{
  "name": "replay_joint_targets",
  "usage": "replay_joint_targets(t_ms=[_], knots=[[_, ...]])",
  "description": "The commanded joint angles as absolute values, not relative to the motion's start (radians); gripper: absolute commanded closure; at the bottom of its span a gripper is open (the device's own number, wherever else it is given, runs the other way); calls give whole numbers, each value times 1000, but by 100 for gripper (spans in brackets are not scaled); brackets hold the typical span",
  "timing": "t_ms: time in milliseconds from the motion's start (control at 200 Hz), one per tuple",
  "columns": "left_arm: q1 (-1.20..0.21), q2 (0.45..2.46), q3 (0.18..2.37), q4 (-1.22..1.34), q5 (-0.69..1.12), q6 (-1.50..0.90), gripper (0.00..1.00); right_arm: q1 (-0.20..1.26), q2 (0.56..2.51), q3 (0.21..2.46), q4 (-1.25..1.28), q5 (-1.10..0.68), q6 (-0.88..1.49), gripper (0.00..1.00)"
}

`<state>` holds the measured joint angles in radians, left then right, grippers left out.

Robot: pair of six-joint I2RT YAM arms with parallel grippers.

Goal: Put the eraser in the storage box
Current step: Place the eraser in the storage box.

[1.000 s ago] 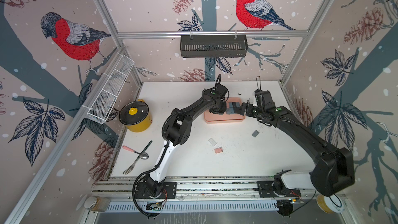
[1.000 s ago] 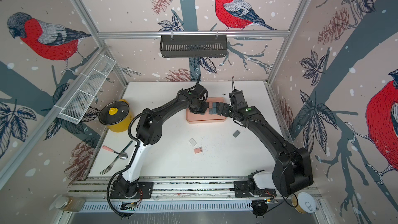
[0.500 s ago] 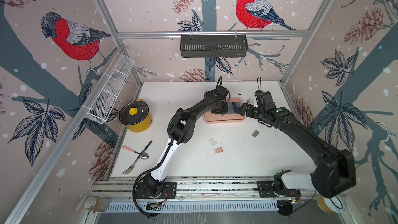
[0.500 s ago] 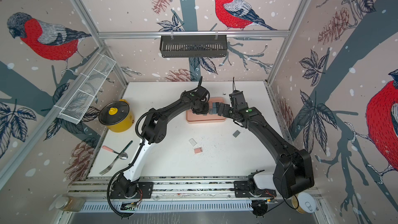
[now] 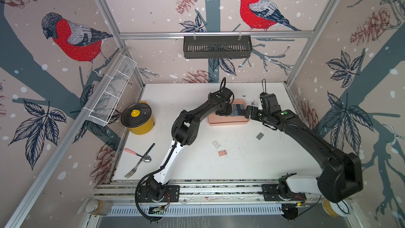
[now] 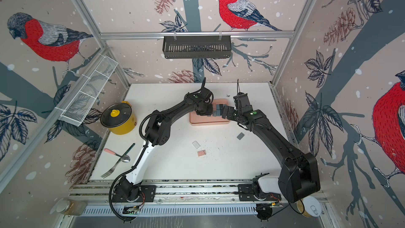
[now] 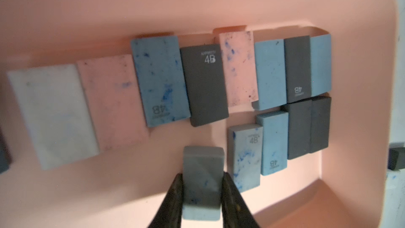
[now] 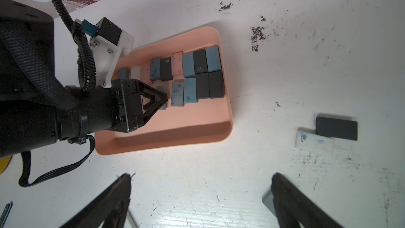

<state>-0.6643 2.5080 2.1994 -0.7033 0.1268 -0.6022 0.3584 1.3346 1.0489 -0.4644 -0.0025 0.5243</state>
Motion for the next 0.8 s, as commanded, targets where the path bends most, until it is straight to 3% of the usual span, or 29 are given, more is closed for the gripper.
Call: replay_joint_targets(t_ms=[0,795], knots=[[-663,2517,2210,-691,124,-608,69,357,1327,1047,-460,0,532,1],[-664,2474,2187,-679,138,-610,60,358,1306,1040,-460,-1,538,1]])
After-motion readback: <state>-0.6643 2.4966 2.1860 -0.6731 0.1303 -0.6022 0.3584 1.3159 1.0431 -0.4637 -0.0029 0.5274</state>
